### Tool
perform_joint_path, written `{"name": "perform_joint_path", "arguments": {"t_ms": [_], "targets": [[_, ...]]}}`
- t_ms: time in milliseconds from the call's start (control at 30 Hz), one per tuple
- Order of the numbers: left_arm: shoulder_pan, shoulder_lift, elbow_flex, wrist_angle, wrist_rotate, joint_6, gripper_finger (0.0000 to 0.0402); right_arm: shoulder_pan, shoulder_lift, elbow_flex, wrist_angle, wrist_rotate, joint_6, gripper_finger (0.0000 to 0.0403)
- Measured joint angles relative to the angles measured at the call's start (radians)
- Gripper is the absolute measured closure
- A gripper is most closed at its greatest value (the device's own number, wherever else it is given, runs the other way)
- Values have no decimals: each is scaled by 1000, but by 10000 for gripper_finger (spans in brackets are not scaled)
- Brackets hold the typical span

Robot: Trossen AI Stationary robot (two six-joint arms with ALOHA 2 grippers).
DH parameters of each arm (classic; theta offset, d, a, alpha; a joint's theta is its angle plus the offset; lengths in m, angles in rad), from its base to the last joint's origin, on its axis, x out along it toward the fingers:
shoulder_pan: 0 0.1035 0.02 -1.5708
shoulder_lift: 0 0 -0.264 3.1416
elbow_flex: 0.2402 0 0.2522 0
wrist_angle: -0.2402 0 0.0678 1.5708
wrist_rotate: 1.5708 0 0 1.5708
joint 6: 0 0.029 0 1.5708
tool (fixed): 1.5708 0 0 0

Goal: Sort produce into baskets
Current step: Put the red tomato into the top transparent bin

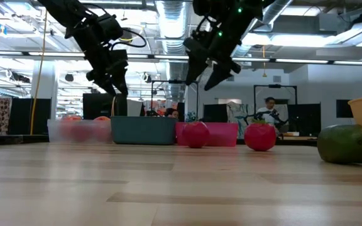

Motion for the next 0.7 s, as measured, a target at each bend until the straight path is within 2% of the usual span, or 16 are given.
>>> {"name": "perform_joint_path", "arguments": {"t_ms": [233, 567, 700], "targets": [[-26, 0, 0, 0, -1, 1, 36, -8, 34, -4, 18, 1, 90, 19], [-55, 0, 0, -3, -10, 24, 36, -7, 193, -6, 88, 6, 124, 19], [-60, 0, 0, -4, -7, 24, 36, -6, 213, -5, 90, 67, 151, 19]]}}
